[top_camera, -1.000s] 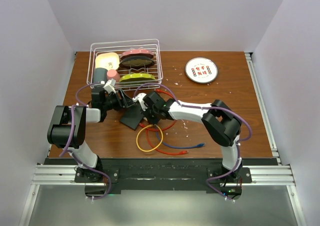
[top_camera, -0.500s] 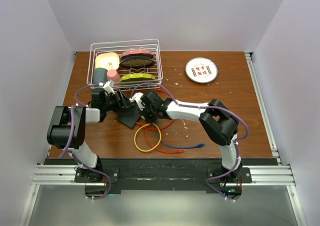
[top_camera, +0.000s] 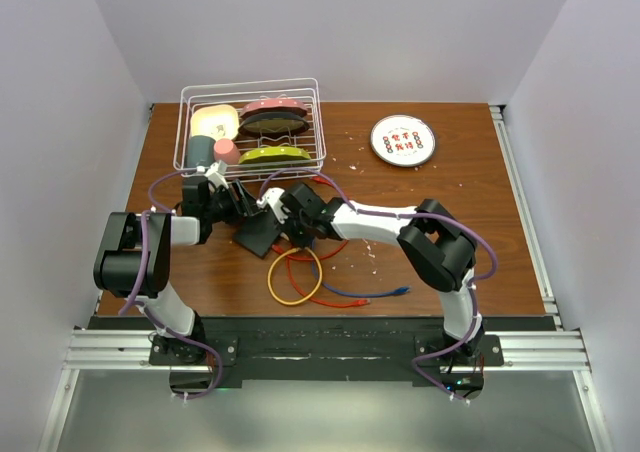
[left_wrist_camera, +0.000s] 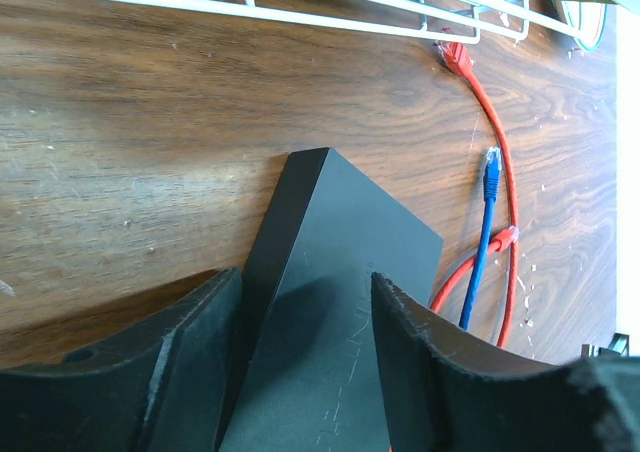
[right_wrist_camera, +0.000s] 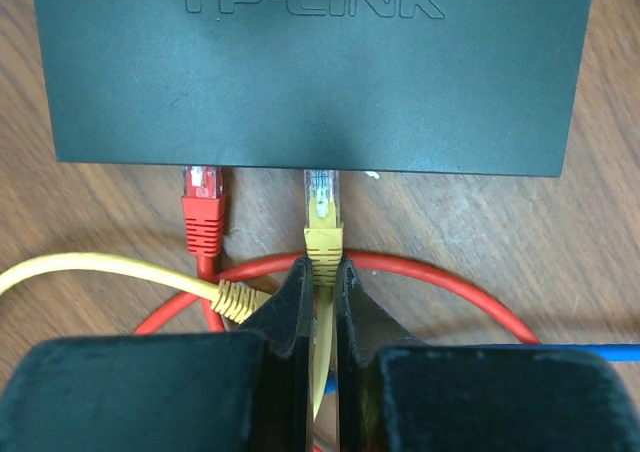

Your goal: Insert the plug into the switch port

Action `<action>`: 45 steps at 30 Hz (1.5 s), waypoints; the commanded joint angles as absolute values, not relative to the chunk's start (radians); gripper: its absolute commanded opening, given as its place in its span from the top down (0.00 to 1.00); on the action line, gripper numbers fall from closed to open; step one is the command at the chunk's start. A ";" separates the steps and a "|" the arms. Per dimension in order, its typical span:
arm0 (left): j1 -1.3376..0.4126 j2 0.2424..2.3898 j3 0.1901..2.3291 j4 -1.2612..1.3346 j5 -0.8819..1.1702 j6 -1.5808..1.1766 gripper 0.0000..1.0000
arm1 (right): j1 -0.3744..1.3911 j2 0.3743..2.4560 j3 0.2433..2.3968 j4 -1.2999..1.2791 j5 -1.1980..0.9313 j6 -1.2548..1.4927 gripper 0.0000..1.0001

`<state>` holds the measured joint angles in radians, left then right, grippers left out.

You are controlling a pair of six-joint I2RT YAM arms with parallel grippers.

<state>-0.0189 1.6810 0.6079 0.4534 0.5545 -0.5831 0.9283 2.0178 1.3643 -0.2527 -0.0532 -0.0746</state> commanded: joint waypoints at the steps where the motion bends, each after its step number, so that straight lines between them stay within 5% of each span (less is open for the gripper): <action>1: -0.009 1.677 0.620 0.485 0.575 -0.589 0.43 | 0.959 2.002 1.350 -0.293 -0.132 -0.100 1.00; 13: -0.009 1.690 0.598 0.494 0.572 -0.591 0.50 | 0.976 1.973 1.336 -0.318 -0.158 -0.126 1.00; 24: -0.009 1.658 0.588 0.437 0.529 -0.568 0.44 | 0.986 1.959 1.330 -0.299 -0.167 -0.117 1.00; 45: -0.009 1.641 0.520 0.442 0.525 -0.565 0.49 | 0.994 2.014 1.374 -0.238 -0.137 -0.014 1.00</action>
<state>-0.0174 1.6409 0.5438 0.4641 0.5262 -0.5819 0.9802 1.9965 1.3369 -0.2680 -0.1226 -0.0437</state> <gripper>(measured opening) 0.516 0.052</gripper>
